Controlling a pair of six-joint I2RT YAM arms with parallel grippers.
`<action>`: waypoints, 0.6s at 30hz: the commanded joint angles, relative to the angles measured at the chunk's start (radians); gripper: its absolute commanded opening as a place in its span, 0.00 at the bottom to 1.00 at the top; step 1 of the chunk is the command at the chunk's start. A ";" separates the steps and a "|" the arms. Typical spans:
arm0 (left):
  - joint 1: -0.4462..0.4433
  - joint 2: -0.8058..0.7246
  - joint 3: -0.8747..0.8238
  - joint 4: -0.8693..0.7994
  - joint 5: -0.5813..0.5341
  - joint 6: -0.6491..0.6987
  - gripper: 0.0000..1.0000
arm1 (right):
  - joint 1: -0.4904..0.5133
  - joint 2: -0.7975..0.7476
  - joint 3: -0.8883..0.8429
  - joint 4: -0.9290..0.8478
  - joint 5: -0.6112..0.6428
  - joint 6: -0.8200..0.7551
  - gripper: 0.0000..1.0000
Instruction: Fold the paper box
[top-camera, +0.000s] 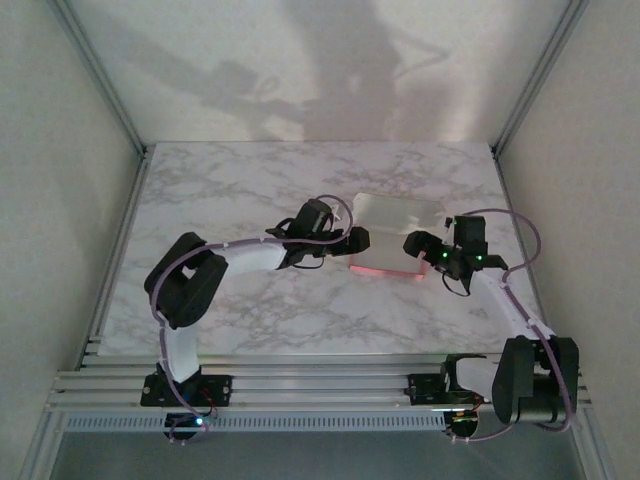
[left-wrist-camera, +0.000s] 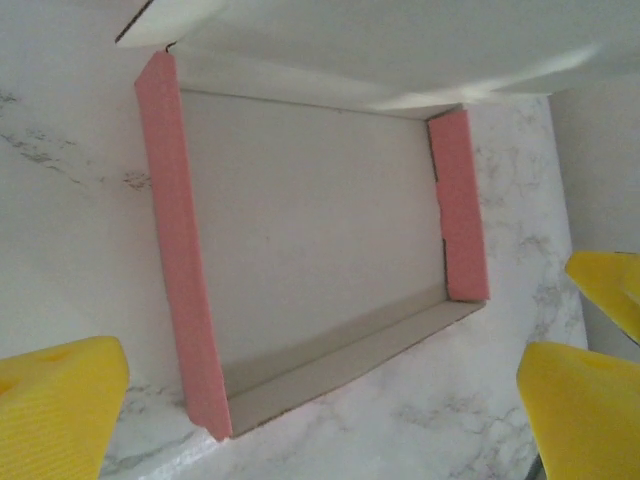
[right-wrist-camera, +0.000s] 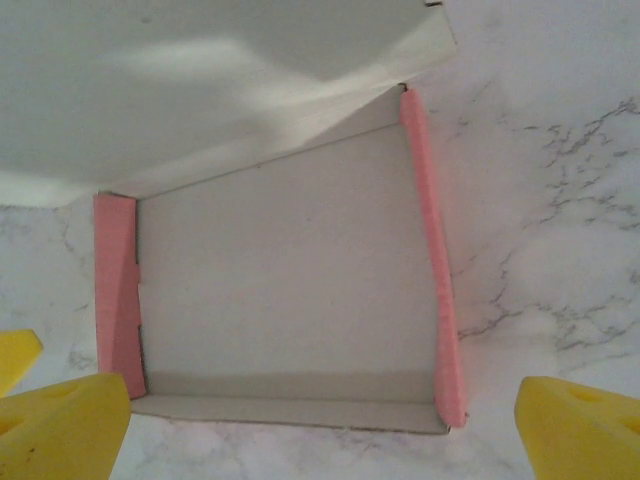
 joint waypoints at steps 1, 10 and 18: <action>-0.012 0.041 0.056 0.037 -0.017 -0.021 0.99 | -0.029 0.038 -0.017 0.089 -0.063 0.007 0.99; -0.012 0.114 0.130 0.001 -0.020 -0.015 0.99 | -0.034 0.180 0.000 0.184 -0.097 0.018 0.99; -0.012 0.162 0.173 -0.035 -0.019 -0.016 0.99 | -0.031 0.256 0.000 0.243 -0.122 0.038 0.99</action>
